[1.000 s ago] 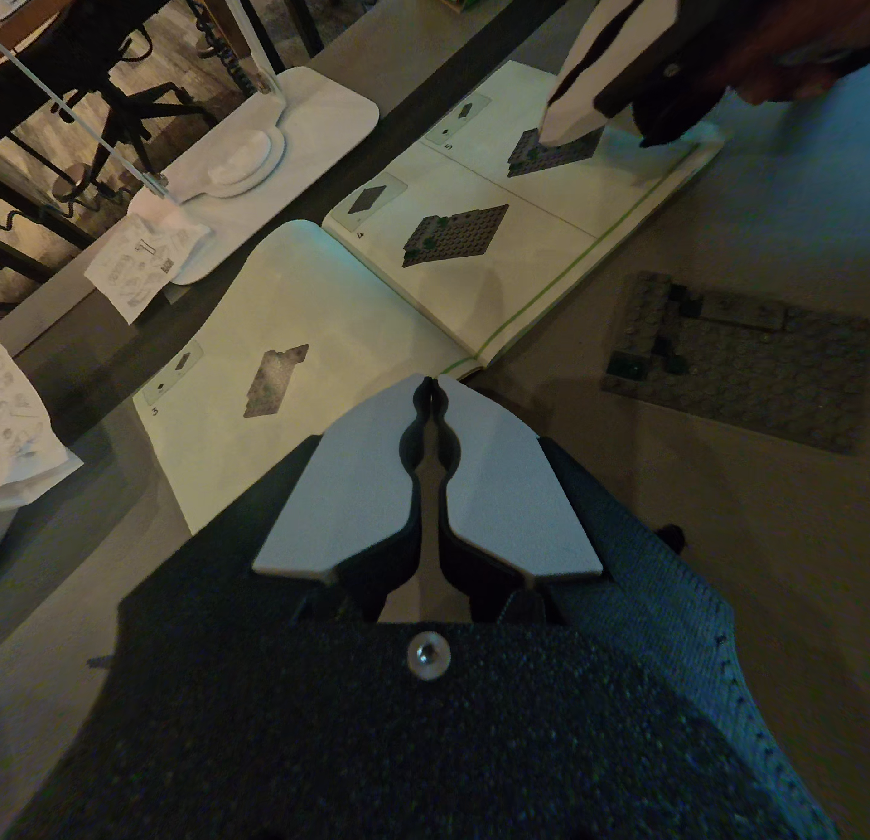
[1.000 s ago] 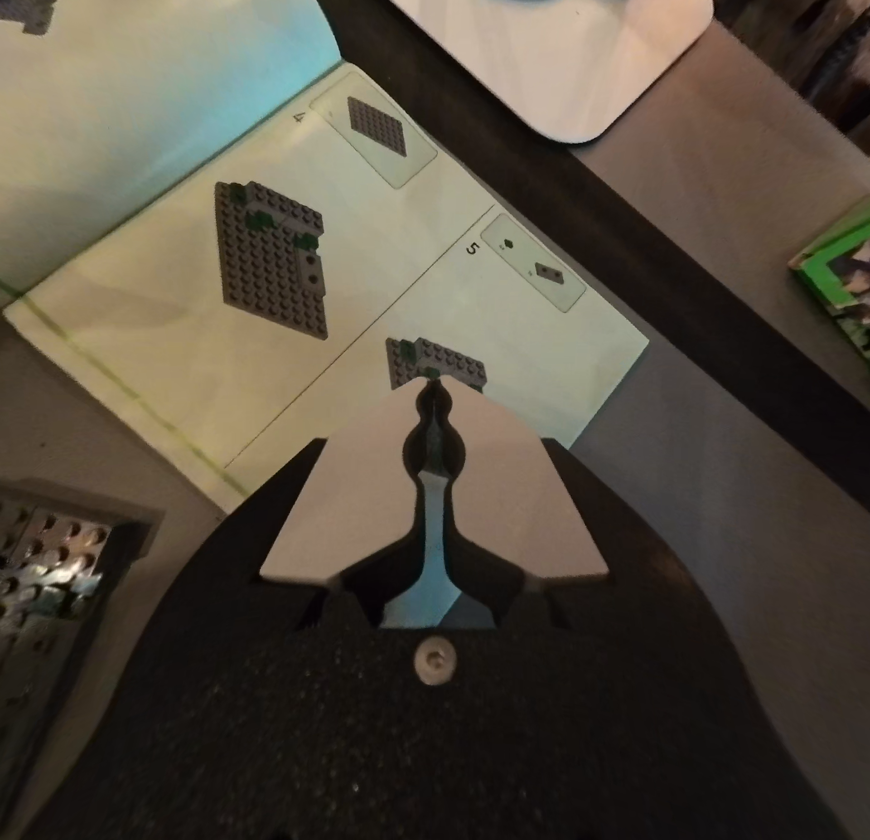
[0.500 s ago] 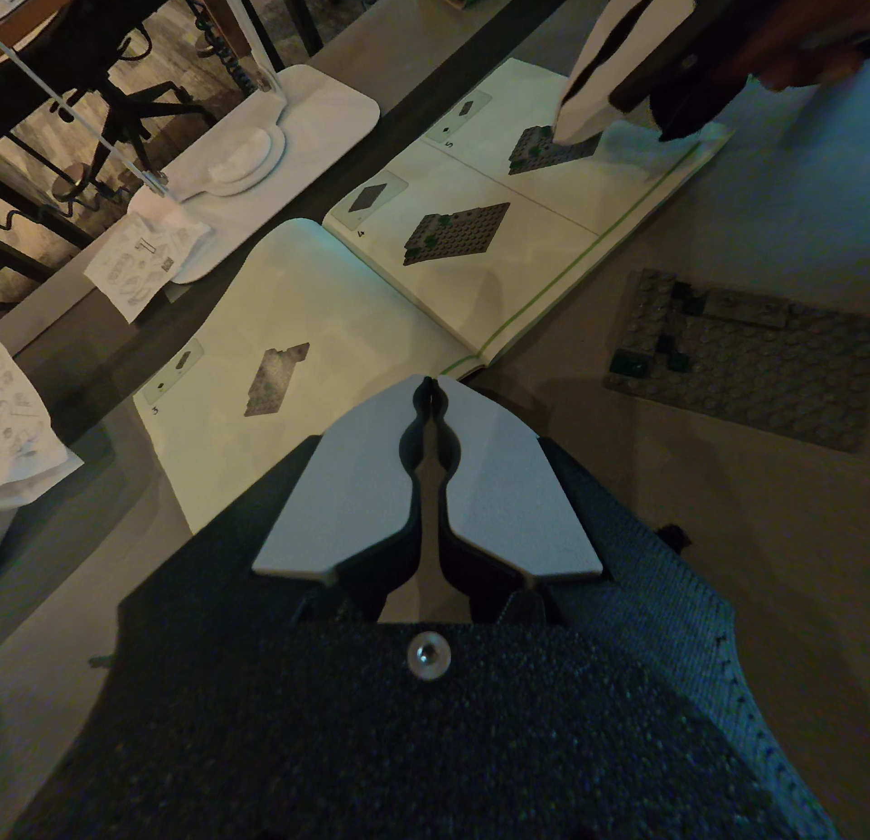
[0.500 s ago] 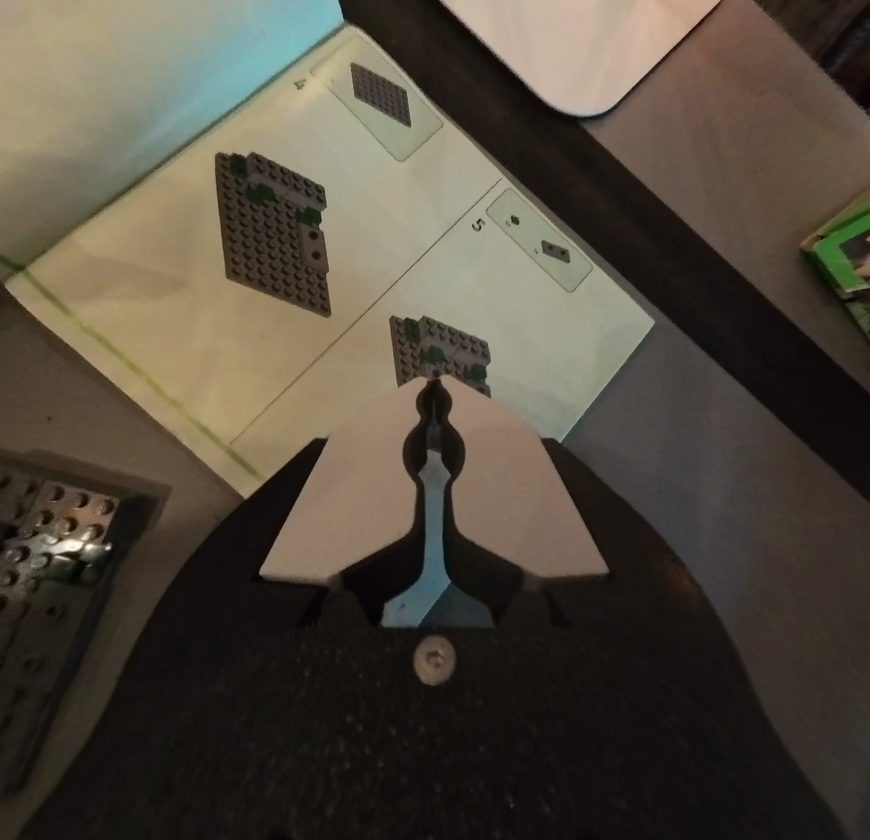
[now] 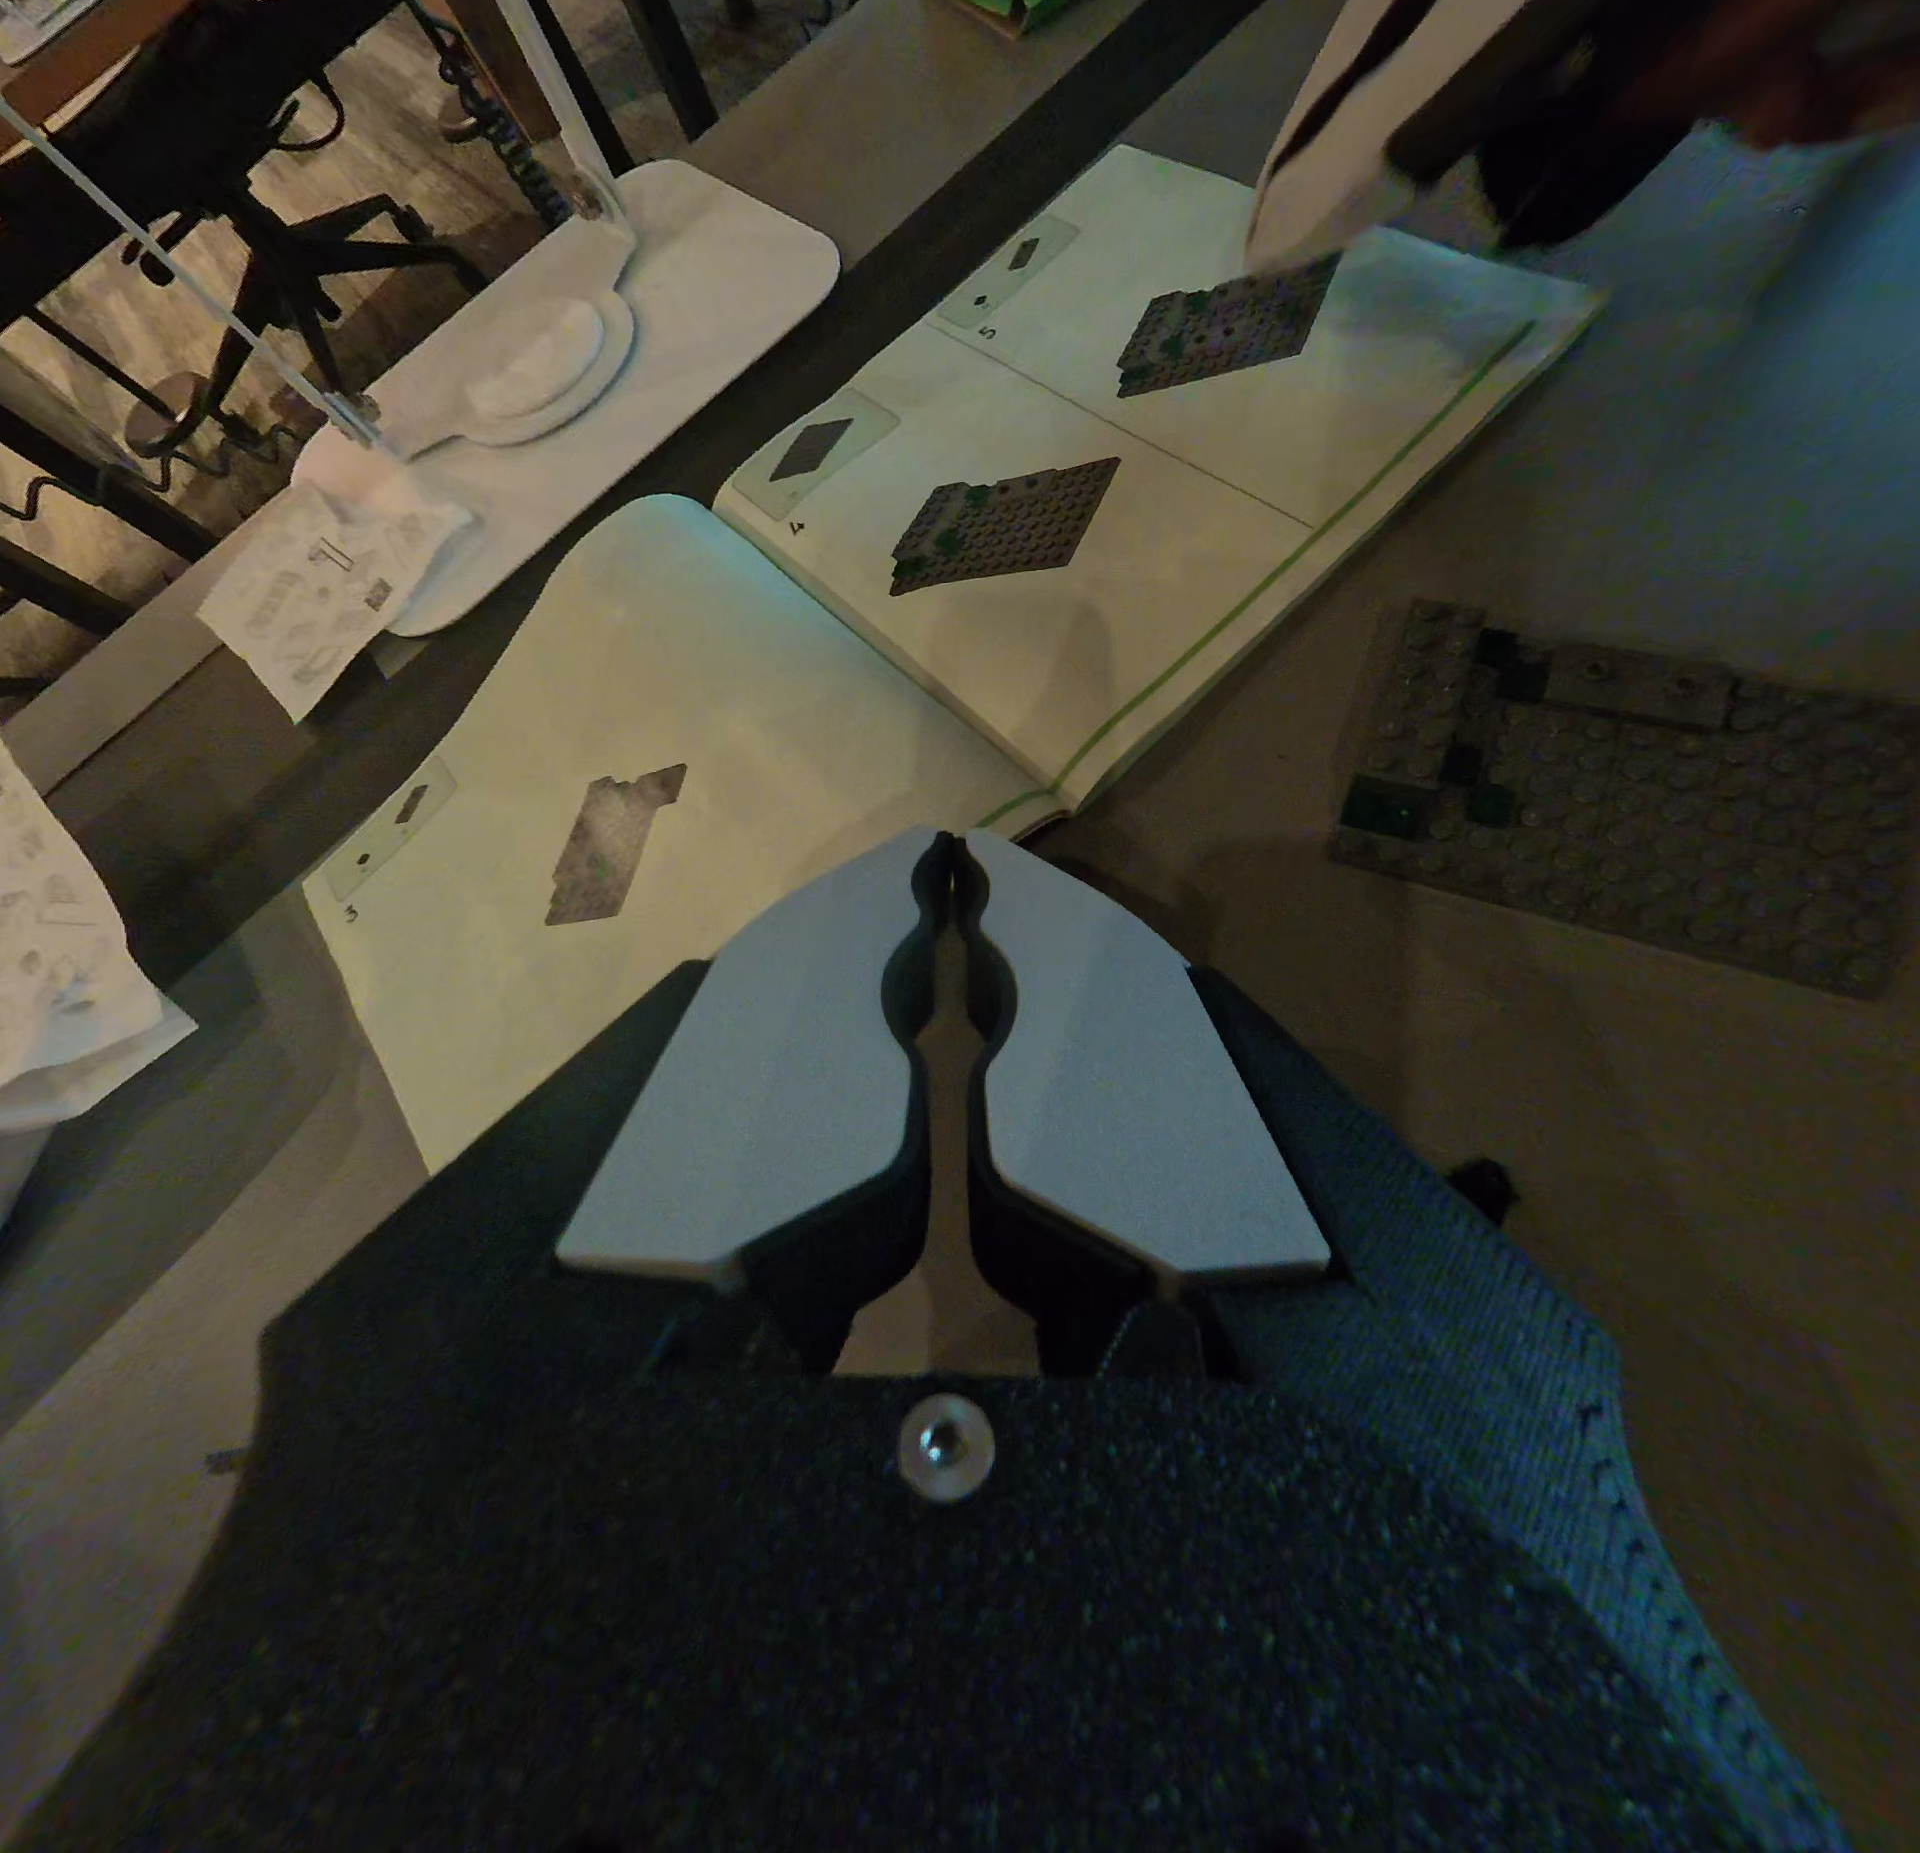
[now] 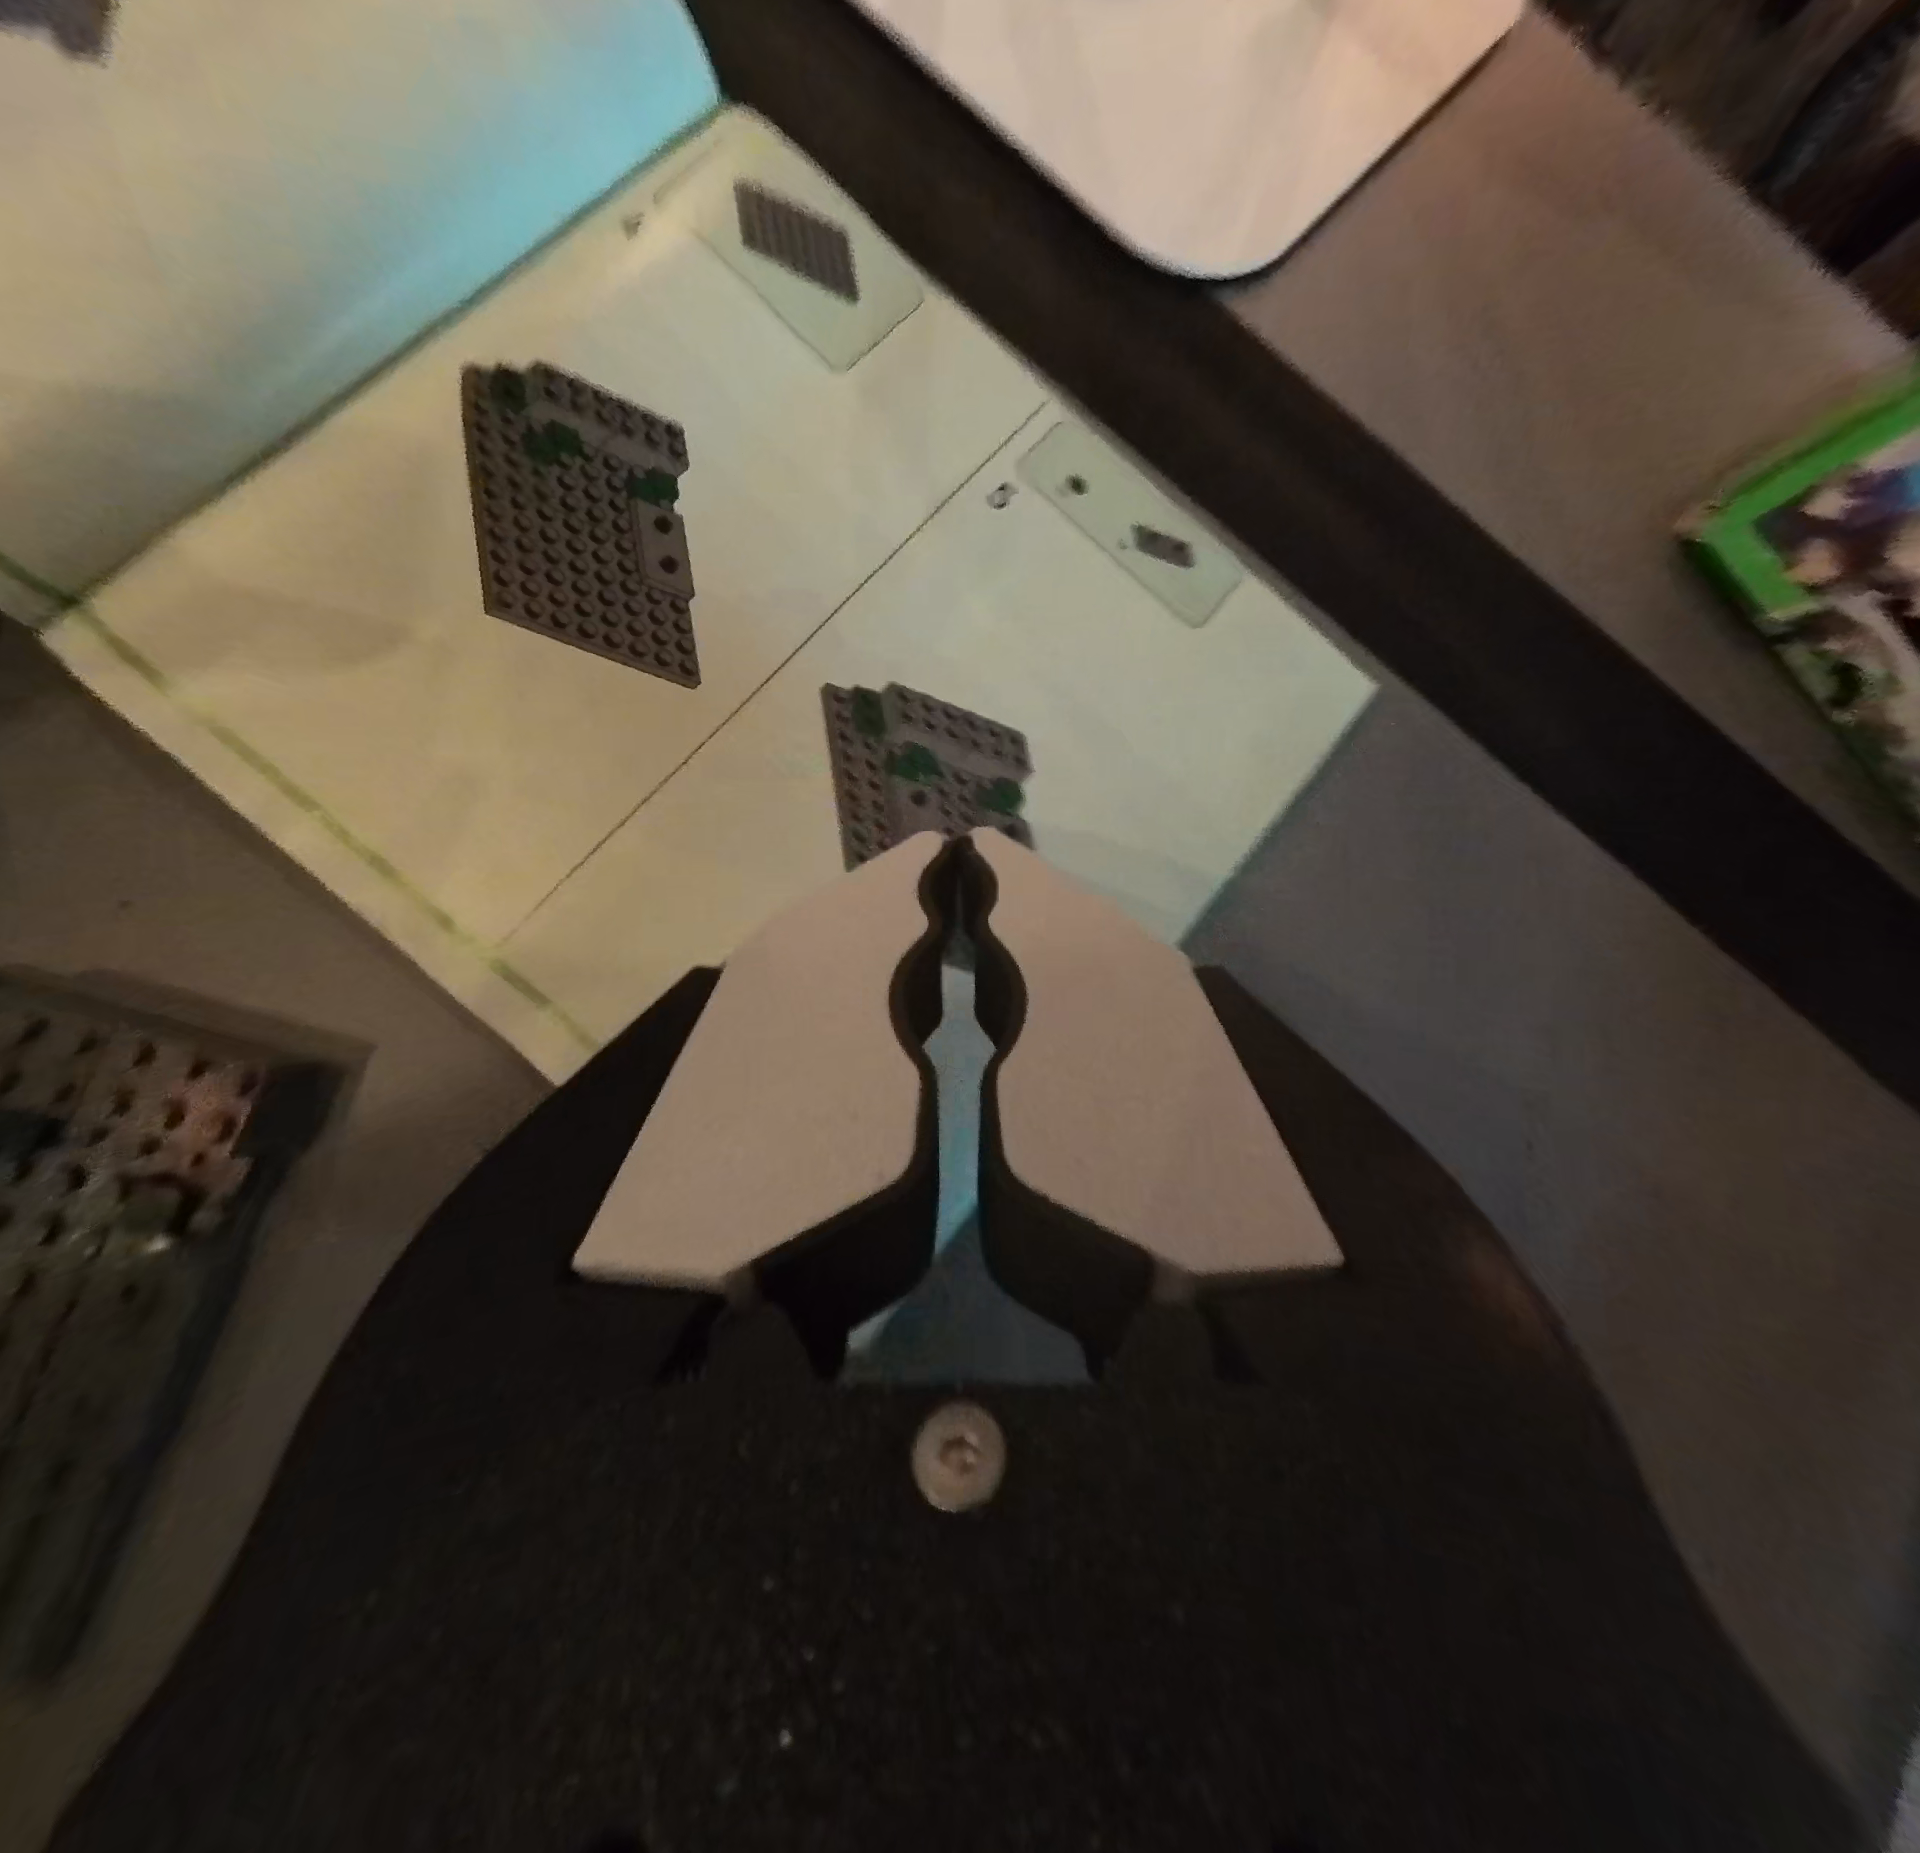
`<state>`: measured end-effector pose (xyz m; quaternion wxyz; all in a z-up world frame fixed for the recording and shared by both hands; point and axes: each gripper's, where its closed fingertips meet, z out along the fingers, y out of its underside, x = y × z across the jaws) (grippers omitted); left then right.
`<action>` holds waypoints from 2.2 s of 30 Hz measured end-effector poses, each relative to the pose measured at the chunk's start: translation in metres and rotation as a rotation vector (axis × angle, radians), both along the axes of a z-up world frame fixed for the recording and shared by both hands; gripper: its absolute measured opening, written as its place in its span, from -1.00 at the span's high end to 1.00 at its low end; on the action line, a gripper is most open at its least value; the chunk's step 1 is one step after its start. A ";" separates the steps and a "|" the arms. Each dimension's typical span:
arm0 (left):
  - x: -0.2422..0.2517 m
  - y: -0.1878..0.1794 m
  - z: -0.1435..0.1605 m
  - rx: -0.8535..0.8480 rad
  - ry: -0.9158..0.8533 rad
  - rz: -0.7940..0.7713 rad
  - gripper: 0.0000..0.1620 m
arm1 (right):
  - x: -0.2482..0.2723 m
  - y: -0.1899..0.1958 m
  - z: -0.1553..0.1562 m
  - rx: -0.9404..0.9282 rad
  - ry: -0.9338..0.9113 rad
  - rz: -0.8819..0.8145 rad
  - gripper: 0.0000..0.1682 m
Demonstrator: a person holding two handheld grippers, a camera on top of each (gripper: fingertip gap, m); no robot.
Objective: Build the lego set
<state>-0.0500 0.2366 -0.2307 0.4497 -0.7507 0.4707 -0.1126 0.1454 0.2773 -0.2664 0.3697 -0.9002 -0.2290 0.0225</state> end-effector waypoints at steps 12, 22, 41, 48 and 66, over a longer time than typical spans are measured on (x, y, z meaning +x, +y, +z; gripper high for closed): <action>0.002 -0.002 -0.001 0.003 0.007 -0.008 1.00 | 0.009 -0.015 -0.018 -0.027 0.007 0.008 1.00; 0.001 -0.001 0.001 0.006 0.001 -0.005 1.00 | 0.015 -0.019 0.016 0.053 0.044 -0.009 1.00; -0.024 -0.021 0.035 0.082 0.030 -0.014 1.00 | -0.125 -0.143 0.051 0.177 0.227 0.156 1.00; -0.048 -0.062 0.012 0.015 0.066 -0.042 1.00 | -0.179 -0.160 0.029 0.120 0.215 0.261 0.97; -0.046 -0.089 -0.024 -0.097 0.080 -0.146 0.91 | -0.176 -0.156 0.020 0.115 0.132 0.342 0.84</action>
